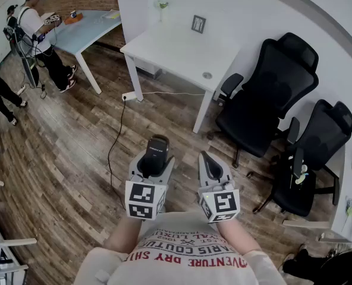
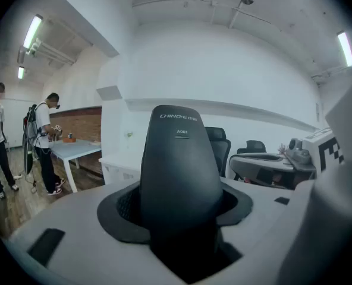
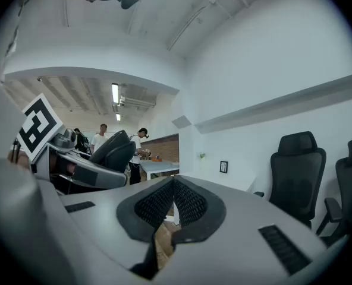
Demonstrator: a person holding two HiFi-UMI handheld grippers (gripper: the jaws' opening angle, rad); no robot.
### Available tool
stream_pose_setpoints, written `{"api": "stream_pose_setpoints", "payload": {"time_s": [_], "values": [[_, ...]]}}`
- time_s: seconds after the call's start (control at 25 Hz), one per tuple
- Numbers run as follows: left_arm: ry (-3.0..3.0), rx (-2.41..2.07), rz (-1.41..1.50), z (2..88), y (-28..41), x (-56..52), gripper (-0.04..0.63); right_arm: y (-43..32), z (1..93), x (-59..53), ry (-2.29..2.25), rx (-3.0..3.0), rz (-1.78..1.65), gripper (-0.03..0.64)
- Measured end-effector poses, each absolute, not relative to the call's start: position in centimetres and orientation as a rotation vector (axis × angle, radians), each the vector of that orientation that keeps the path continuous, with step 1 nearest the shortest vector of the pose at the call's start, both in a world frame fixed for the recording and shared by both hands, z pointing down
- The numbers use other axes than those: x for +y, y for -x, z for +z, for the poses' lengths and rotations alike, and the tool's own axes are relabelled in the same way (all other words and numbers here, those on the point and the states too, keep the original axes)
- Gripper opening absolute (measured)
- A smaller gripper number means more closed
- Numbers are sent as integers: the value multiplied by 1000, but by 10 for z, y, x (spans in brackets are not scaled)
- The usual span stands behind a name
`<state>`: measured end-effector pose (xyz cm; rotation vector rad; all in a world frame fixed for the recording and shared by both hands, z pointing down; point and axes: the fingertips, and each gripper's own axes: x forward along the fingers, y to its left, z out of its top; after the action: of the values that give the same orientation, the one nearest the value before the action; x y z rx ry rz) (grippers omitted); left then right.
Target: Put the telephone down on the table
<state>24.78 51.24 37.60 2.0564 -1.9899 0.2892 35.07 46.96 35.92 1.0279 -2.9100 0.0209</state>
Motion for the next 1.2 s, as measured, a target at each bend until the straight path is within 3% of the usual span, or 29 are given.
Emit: {"api": "stream_pose_setpoints", "payload": {"time_s": [0.56, 1.2], "values": [[-2066, -1939, 267, 384, -224, 509, 284, -330, 363, 467, -1083, -2903, 46, 25], [-1996, -1918, 255, 405, -114, 530, 284, -223, 391, 479, -1007, -2873, 218, 25]]}}
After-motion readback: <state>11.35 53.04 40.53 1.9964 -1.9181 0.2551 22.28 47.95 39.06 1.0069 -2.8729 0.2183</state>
